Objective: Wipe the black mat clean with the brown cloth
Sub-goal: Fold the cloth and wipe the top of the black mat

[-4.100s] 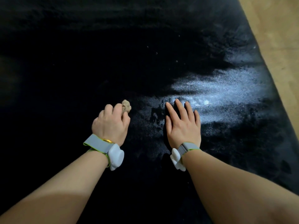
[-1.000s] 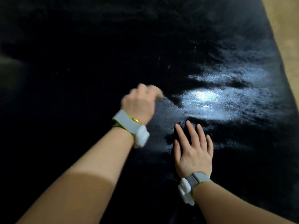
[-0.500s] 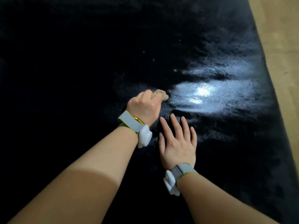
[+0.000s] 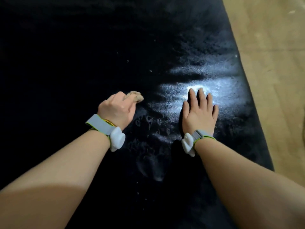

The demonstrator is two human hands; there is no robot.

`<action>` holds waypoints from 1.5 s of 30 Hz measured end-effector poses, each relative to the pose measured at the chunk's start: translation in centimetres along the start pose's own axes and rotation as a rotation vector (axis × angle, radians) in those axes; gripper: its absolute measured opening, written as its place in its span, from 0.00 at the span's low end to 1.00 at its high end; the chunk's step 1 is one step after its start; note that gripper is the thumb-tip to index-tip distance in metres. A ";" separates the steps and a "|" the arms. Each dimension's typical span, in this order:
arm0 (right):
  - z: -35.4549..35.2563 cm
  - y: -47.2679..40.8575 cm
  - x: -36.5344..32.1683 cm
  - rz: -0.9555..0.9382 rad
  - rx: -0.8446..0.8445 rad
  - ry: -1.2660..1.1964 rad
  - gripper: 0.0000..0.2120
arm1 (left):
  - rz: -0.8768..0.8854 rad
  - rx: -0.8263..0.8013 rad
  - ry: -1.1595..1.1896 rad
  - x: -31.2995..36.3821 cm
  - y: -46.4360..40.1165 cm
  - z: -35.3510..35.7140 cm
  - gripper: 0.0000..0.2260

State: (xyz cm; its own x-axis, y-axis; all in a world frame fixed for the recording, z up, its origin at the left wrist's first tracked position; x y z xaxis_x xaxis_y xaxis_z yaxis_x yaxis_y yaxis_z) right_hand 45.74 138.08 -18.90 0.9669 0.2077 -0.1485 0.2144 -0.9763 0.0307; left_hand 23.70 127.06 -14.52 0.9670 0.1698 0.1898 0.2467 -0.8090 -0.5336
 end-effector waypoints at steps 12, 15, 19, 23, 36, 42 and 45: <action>0.0 0.0 0.0 0.034 0.042 0.032 0.24 | 0.150 -0.103 0.086 7.9 -0.7 0.8 0.06; 0.1 0.1 0.0 0.031 0.041 0.028 0.24 | -0.189 -0.049 -0.121 0.8 -2.7 0.9 0.10; -0.1 0.1 -0.1 0.023 0.055 0.017 0.24 | -0.102 -0.071 -0.239 1.9 -1.8 1.9 0.14; -0.1 0.1 -0.2 0.019 0.070 0.010 0.24 | -0.157 -0.065 -0.115 1.7 -2.2 1.6 0.10; -0.1 0.0 0.0 0.014 0.077 0.010 0.24 | -0.411 -0.203 -0.222 -1.6 -2.0 1.3 0.13; -0.2 0.0 -0.1 0.021 0.091 0.033 0.24 | 0.340 -0.182 -0.068 12.1 2.7 1.0 0.05; -0.2 -0.1 -0.2 0.022 0.094 0.018 0.24 | 0.349 -0.152 -0.161 9.2 1.0 1.1 0.04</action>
State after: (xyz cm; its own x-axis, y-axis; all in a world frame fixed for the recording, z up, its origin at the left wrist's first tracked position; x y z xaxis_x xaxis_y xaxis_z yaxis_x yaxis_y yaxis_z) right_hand 45.59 138.14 -18.65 0.9737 0.1861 -0.1310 0.1798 -0.9819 -0.0589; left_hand 32.89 128.44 -14.17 0.9914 -0.0536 -0.1192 -0.0986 -0.9055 -0.4126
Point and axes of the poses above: each hand's wrist, its own y-axis away from the middle knuckle, its own z-axis out of the palm, x = y × z, the point moved 8 cm from there along -y, towards the middle knuckle, and after that the axes turned 8 degrees about x, right-handed, at the moved point
